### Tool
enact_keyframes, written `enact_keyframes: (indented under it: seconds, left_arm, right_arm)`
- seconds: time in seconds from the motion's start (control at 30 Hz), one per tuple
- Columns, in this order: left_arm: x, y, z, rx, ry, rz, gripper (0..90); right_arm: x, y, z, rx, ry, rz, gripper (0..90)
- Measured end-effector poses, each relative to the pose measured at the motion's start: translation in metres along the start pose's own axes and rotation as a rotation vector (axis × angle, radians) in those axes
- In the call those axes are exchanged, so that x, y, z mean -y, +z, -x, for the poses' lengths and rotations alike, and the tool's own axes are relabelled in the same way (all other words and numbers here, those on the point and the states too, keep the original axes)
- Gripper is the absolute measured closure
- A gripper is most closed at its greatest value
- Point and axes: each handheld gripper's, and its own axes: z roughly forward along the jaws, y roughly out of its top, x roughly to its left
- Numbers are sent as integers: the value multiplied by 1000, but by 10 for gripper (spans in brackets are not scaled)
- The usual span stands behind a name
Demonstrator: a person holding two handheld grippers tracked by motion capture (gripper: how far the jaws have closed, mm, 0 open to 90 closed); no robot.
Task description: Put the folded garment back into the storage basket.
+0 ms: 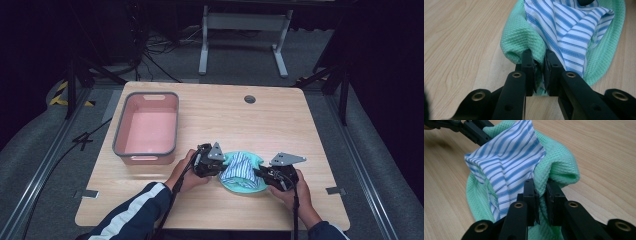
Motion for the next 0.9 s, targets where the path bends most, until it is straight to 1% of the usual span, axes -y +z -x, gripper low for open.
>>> enact_keyframes:
  seconds: [0.13, 0.2, 0.27, 0.4, 0.53, 0.6, 0.67, 0.73, 0.77, 0.9]
  left_arm:
    - [-1, -2, 1, -6, -2, 6, 805]
    - [-2, -5, 0, -7, 1, 8, 805]
    - [-3, -7, -1, -12, -3, 24, 805]
    - [-4, -15, -3, -17, -8, 36, 806]
    - [-6, -21, -4, -25, -1, 45, 806]
    - [-7, -24, -4, -28, -8, 56, 806]
    - [-8, -30, -6, -37, -5, 61, 806]
    - [-9, -32, -7, -37, -6, 66, 806]
    - [-9, -34, -7, -42, -8, 70, 806]
    - [-9, -45, -11, -64, -12, 92, 807]
  right_arm:
    - [-1, -1, -1, 0, -6, 3, 800]
    - [-3, -1, -2, 1, -11, 6, 800]
    - [-4, -3, -2, -3, -8, 12, 800]
    - [-9, -6, -2, -6, -14, 28, 800]
    - [-13, -9, -2, -7, -16, 41, 800]
    - [-17, -12, -3, -9, -17, 57, 800]
    - [-19, -13, -4, -11, -19, 60, 800]
    - [-23, -13, -4, -12, -24, 69, 800]
    - [-23, -13, -4, -12, -24, 69, 800]
    - [-34, -13, -6, -15, -38, 88, 800]
